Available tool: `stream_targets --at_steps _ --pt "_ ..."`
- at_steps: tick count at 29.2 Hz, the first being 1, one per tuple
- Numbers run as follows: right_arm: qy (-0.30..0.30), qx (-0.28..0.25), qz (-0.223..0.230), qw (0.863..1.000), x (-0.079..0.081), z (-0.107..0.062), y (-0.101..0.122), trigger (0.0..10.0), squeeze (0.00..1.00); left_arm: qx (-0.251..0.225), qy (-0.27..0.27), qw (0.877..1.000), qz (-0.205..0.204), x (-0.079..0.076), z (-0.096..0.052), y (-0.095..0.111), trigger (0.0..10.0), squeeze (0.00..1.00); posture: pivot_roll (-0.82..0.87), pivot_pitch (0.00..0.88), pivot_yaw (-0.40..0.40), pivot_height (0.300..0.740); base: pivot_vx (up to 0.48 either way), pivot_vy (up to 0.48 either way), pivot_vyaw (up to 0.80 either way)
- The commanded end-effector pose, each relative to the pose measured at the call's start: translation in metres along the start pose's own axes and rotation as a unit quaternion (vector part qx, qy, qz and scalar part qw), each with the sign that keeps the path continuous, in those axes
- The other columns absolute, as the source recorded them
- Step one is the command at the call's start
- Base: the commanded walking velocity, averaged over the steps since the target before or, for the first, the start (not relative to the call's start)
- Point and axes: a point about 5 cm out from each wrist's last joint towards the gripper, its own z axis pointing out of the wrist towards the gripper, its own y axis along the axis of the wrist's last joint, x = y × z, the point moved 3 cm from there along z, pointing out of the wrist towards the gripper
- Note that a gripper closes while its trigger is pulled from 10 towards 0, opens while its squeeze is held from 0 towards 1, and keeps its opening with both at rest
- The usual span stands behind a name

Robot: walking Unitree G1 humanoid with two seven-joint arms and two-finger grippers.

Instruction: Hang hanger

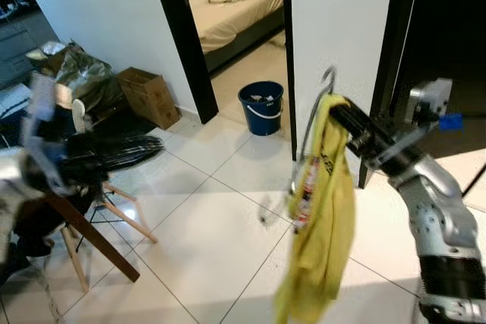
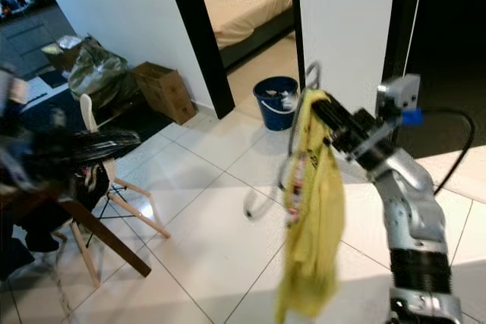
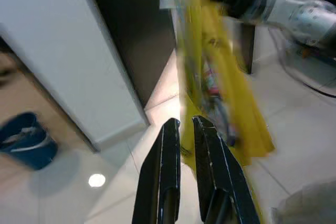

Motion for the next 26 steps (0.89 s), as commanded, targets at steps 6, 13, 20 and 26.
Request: stream_targets --at_steps 6,13,20,26 --pt "0.029 -0.075 0.03 0.996 0.014 0.029 0.022 0.0 0.0 0.017 0.161 0.987 -0.002 -0.004 -0.003 -0.056 10.0 0.0 -0.01 0.0 0.133 0.74 0.0 0.0 0.0" --pt "0.052 -0.107 0.035 0.992 0.019 0.04 0.039 0.0 0.0 -0.005 0.182 0.983 -0.001 -0.026 0.008 -0.065 10.0 0.0 -0.01 0.0 0.117 0.74 0.0 0.0 0.0" --pt "0.066 -0.122 0.027 0.99 0.02 0.046 0.052 0.0 0.0 -0.1 0.199 0.974 -0.035 -0.016 0.009 -0.042 10.0 1.0 -0.02 0.0 0.114 0.74 0.0 0.0 0.0" --pt "0.071 -0.132 0.024 0.988 0.02 0.048 0.059 0.0 0.0 -0.156 0.196 0.966 -0.066 -0.011 0.008 -0.029 10.0 1.0 -0.02 0.0 0.114 0.74 0.0 0.0 0.0"
